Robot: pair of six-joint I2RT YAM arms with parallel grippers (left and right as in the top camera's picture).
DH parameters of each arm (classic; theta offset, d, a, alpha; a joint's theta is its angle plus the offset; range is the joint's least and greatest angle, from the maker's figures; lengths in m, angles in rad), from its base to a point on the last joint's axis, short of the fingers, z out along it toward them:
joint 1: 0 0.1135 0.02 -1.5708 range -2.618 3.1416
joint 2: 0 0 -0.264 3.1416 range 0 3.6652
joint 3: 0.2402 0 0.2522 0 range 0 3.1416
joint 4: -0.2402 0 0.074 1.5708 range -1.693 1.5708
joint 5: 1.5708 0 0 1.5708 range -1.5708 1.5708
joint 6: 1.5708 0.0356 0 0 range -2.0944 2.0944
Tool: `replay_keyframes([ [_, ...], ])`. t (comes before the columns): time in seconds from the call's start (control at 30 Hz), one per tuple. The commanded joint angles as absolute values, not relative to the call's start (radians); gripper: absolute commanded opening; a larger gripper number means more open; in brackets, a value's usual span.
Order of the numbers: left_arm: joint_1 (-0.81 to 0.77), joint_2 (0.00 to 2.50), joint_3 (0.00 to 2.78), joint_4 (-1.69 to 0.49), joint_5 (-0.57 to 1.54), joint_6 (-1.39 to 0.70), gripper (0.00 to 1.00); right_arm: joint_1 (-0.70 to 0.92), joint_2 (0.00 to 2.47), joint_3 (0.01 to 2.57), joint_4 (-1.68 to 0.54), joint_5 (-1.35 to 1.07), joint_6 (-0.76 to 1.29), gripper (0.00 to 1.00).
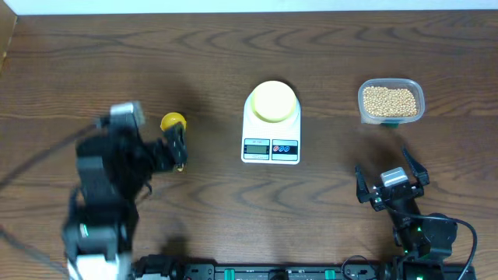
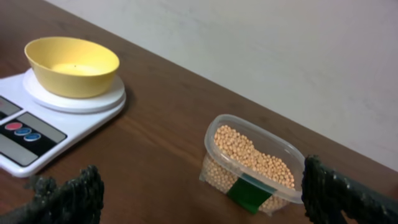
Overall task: Scoop item into bowl and weigh 50g on scale
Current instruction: 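Move the left gripper over the yellow scoop handle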
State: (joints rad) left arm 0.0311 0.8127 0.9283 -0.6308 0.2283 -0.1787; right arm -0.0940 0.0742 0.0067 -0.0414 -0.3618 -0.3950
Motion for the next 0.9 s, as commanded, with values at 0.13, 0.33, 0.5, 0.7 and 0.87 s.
replay_keyframes([
  [0.13, 0.034, 1.239, 1.322, -0.888, 0.280, -0.147, 0.98, -0.097, 0.072, 0.006, -0.046, -0.358, -0.398, 0.99],
  [0.33, 0.033, 1.401, 1.327, -0.856, 0.280, -0.147, 0.98, -0.097, 0.072, 0.006, -0.046, -0.358, -0.398, 0.99],
  [0.5, 0.034, 1.516, 1.327, -0.876, 0.276, -0.147, 0.72, -0.097, 0.072, 0.006, -0.046, -0.358, -0.398, 0.99],
  [0.7, 0.034, 1.637, 1.326, -0.960, 0.154, -0.201, 0.32, -0.097, 0.072, 0.006, -0.046, -0.358, -0.398, 0.99],
  [0.87, 0.034, 1.718, 1.326, -1.014, 0.059, -0.257, 0.32, -0.097, 0.072, 0.006, -0.046, -0.358, -0.398, 0.99],
])
